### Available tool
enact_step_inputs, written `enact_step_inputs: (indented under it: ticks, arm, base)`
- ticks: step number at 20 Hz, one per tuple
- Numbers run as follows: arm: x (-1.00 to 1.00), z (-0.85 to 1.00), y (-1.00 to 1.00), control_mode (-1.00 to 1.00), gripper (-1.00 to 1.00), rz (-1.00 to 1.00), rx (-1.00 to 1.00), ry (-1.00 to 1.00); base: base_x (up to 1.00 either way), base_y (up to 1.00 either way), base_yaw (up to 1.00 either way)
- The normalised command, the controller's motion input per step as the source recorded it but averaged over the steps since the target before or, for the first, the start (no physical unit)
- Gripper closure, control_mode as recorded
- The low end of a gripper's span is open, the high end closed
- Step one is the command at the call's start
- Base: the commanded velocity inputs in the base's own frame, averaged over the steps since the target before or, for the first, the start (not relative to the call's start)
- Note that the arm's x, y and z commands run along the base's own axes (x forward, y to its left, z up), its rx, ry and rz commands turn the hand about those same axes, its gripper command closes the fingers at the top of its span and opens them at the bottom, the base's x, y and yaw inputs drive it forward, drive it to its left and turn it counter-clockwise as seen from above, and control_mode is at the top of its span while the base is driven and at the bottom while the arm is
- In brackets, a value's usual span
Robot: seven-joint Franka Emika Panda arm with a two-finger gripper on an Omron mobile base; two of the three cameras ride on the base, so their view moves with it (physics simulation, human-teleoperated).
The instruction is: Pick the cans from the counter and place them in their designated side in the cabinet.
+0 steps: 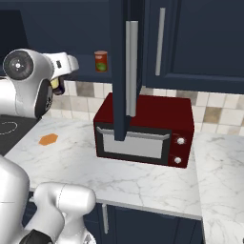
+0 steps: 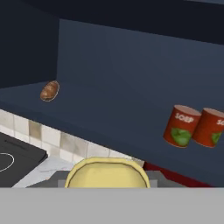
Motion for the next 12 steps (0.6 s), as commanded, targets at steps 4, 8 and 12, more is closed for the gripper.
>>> enact_step_inputs:
  ticks: [4,8,12]
  arm:
    - [0.23,0.00,0.00,-1.00,1.00,-0.01,0.00,0.00]
    - [0.19,0.07,-0.01,-1.00,1.00,0.00,0.00,0.00]
    - [0.21,0.12,-0.06,-1.00,1.00,0.00,0.00,0.00]
  base:
    - [0.00,0.00,0.00]
    - [0.00,0.00,0.00]
    - [0.00,0.00,0.00]
